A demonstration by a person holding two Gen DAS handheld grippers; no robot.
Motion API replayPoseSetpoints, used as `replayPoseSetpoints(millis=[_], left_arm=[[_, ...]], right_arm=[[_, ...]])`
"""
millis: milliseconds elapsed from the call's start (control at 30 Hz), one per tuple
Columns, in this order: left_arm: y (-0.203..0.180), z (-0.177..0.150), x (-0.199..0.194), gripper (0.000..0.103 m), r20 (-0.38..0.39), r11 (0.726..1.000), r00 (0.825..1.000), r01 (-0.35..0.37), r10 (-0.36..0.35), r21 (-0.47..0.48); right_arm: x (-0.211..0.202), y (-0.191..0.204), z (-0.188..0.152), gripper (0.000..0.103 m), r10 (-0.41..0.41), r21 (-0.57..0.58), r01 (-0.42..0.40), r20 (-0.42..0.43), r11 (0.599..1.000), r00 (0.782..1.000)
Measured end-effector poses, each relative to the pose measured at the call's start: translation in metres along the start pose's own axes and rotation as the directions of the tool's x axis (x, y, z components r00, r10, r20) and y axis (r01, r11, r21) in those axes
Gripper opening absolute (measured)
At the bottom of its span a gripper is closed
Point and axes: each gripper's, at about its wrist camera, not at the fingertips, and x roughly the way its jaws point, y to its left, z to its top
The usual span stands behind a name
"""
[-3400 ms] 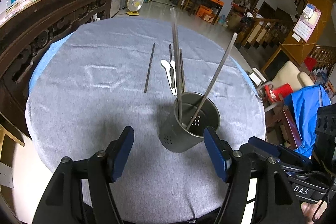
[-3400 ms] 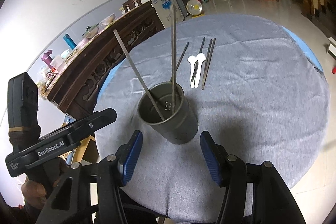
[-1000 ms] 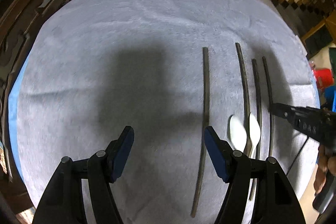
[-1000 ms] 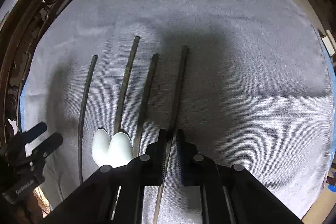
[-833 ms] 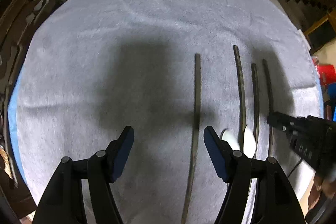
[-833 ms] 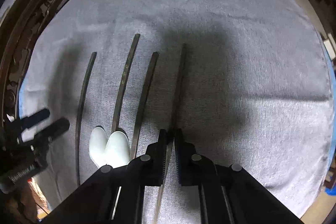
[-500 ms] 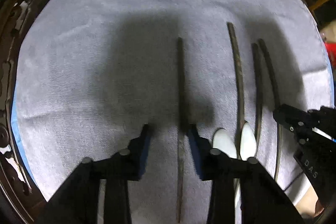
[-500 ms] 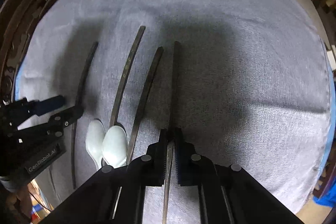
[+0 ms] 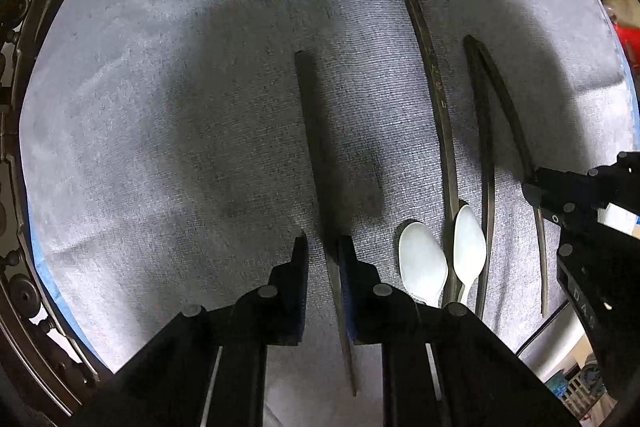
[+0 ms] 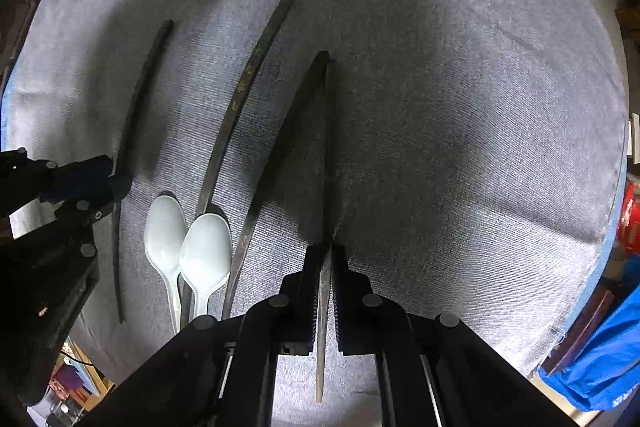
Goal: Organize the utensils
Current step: 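Close the left tool on a chopstick while the right tool grasps another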
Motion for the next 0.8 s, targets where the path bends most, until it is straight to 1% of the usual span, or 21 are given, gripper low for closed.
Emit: replayPoseSetpoints(millis=[33, 67, 133, 267, 333, 400, 467, 600, 633, 767, 800], left_arm=[[0.0, 0.0, 0.0, 0.014, 0.008, 1.0, 1.0, 0.006, -0.006, 0.001], [-0.002, 0.003, 0.001, 0.009, 0.012, 1.0, 1.0, 0.014, -0.014, -0.006], [0.004, -0.013, 0.003, 0.006, 0.023, 1.0, 0.999, 0.023, -0.023, -0.017], [0.011, -0.028, 0.003, 0.006, 0.047, 0.998, 0.998, 0.049, -0.047, -0.049], [0.017, -0.04, 0.002, 0.006, 0.067, 0.995, 0.995, 0.076, -0.071, -0.069], [0.024, -0.053, -0.002, 0.006, 0.094, 0.993, 0.993, 0.082, -0.074, -0.084], [0.033, -0.068, -0.007, 0.006, 0.133, 0.988, 0.986, 0.11, -0.095, -0.105], [0.052, -0.097, -0.017, 0.006, 0.216, 0.98, 0.972, 0.128, -0.093, -0.154], [0.057, -0.107, -0.018, 0.006, 0.239, 0.976, 0.967, 0.13, -0.087, -0.173], [0.066, -0.143, -0.029, 0.005, 0.342, 0.966, 0.938, 0.131, -0.048, -0.222], [0.065, -0.15, -0.032, 0.006, 0.362, 0.964, 0.931, 0.14, -0.051, -0.226]], right_arm=[[0.001, -0.003, 0.005, 0.008, 0.001, 0.001, -0.001, 0.0, 1.0, 1.0], [0.001, -0.003, 0.005, 0.008, 0.005, 0.005, -0.005, 0.004, 1.0, 1.0], [-0.002, -0.006, -0.001, 0.007, 0.012, 0.014, -0.012, 0.014, 1.0, 1.0], [-0.003, -0.011, -0.02, 0.006, 0.0, 0.027, -0.001, 0.045, 1.0, 0.999], [-0.005, -0.015, -0.031, 0.006, 0.021, 0.045, -0.025, 0.077, 0.999, 0.997], [-0.008, -0.021, -0.043, 0.006, 0.044, 0.075, -0.053, 0.12, 0.996, 0.992], [-0.012, -0.026, -0.056, 0.006, 0.067, 0.092, -0.082, 0.155, 0.992, 0.986], [-0.026, -0.036, -0.087, 0.006, 0.095, 0.129, -0.13, 0.247, 0.983, 0.964], [-0.024, -0.038, -0.097, 0.006, 0.102, 0.136, -0.142, 0.266, 0.98, 0.959], [-0.022, -0.043, -0.14, 0.006, 0.144, 0.167, -0.217, 0.367, 0.962, 0.919], [-0.023, -0.043, -0.149, 0.006, 0.147, 0.17, -0.227, 0.387, 0.959, 0.91]])
